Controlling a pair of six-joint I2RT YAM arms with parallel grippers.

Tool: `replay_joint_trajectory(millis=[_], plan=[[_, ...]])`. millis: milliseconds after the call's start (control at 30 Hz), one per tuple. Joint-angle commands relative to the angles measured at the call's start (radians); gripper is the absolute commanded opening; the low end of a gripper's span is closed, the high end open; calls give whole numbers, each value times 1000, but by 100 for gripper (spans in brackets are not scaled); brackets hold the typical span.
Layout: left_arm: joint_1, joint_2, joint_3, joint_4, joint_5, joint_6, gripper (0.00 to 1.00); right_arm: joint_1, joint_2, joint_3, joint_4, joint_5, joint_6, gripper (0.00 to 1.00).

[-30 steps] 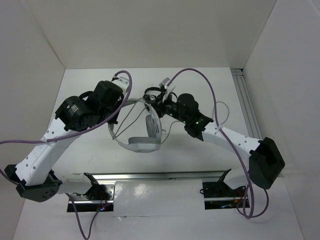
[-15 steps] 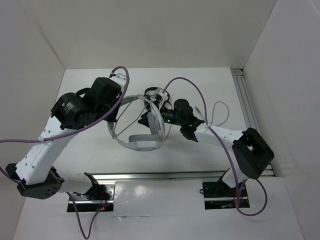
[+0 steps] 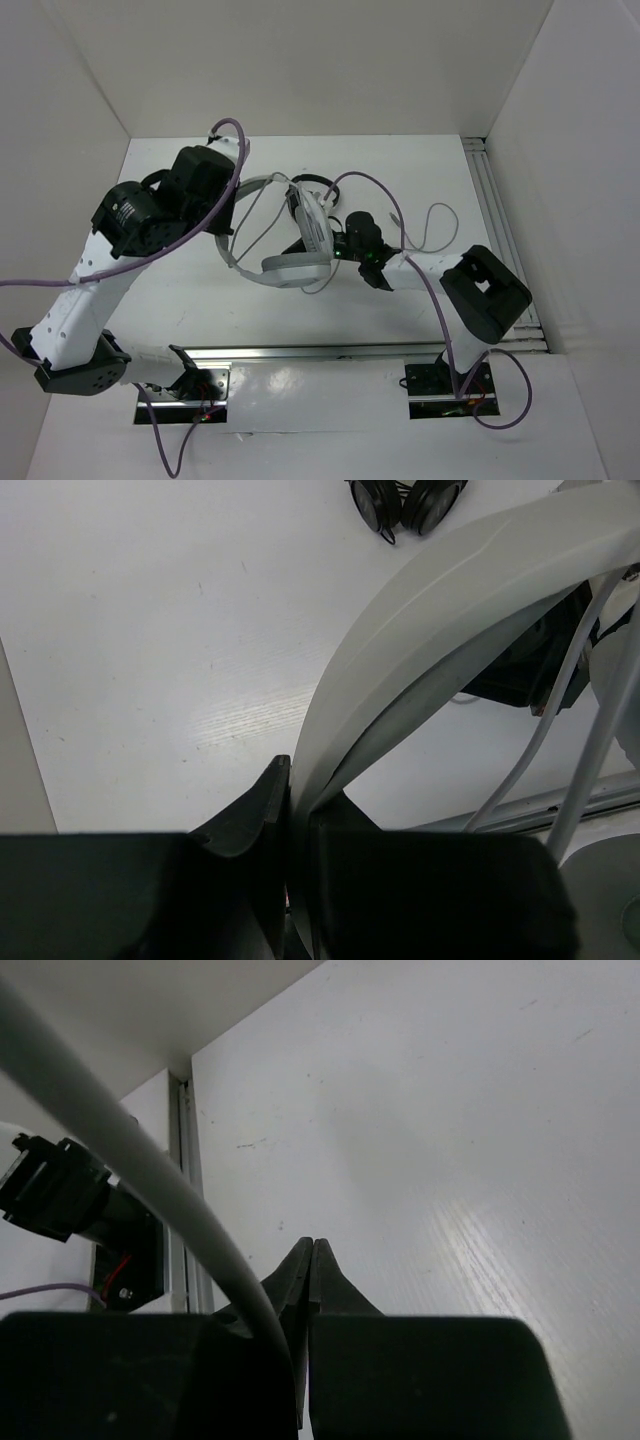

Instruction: Wrap the headphones

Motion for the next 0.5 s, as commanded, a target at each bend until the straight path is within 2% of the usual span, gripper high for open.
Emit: replay_joint_trajectory(millis=[0, 167, 333, 467], plan=[[21, -21, 42, 101, 9, -51, 0, -9, -5, -1, 48, 29, -11, 1], [30, -43, -42, 121, 111, 11, 0, -72, -109, 10, -71, 193, -66, 0], [30, -98, -218, 139, 133, 20, 0, -191, -204, 111, -278, 498, -88, 0], [30, -124, -264, 139, 142, 0, 0, -340, -204, 182, -349, 500, -53, 0]])
